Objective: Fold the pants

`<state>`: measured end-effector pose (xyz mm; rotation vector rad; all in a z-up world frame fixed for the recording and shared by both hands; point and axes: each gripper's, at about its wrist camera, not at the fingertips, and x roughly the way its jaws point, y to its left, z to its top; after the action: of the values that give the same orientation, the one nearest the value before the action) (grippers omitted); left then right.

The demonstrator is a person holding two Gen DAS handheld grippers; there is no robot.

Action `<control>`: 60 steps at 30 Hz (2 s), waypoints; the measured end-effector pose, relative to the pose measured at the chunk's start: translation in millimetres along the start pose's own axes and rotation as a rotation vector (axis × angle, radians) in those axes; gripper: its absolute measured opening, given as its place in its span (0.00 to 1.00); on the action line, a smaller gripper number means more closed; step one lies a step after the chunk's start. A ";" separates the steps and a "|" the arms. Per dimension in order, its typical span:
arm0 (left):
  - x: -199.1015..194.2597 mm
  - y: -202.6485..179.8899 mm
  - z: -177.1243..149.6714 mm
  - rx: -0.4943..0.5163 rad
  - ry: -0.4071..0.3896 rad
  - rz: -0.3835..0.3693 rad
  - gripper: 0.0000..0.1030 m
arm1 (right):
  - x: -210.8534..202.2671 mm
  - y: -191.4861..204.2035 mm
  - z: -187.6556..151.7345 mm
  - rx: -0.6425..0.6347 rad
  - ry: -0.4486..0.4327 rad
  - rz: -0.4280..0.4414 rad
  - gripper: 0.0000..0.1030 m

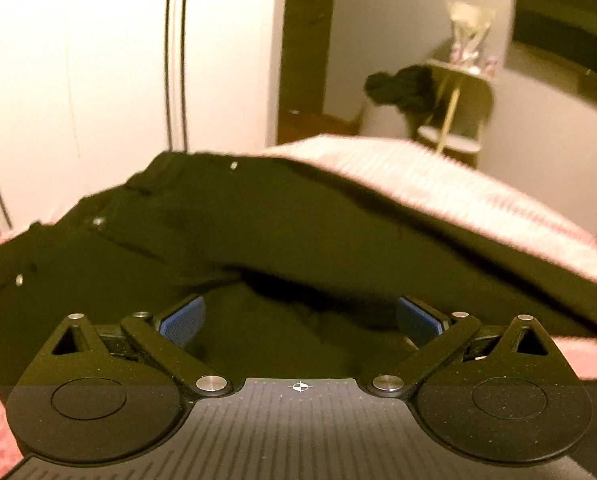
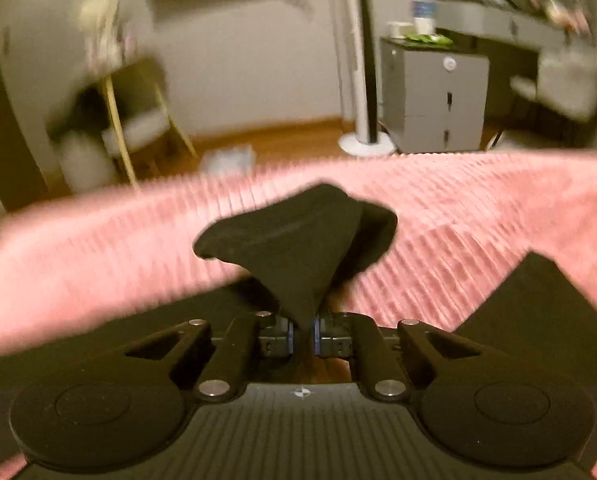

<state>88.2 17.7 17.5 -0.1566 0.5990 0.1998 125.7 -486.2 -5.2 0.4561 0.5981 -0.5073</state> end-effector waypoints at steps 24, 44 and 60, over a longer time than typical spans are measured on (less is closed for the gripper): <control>57.4 1.6 70.0 -0.138 0.136 -0.231 1.00 | -40.2 -160.5 -74.1 0.566 -0.056 0.162 0.23; 196.1 -20.8 81.4 -0.349 0.395 -0.258 0.13 | -21.9 -177.9 -76.1 0.598 -0.053 0.247 0.44; -60.1 43.0 13.8 -0.341 0.110 -0.298 0.05 | -87.2 -179.5 -13.8 0.372 -0.212 0.017 0.04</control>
<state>37.3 53.7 59.4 -0.5858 0.6398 0.0022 -44.0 -592.0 -6.3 0.7487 0.2944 -0.6444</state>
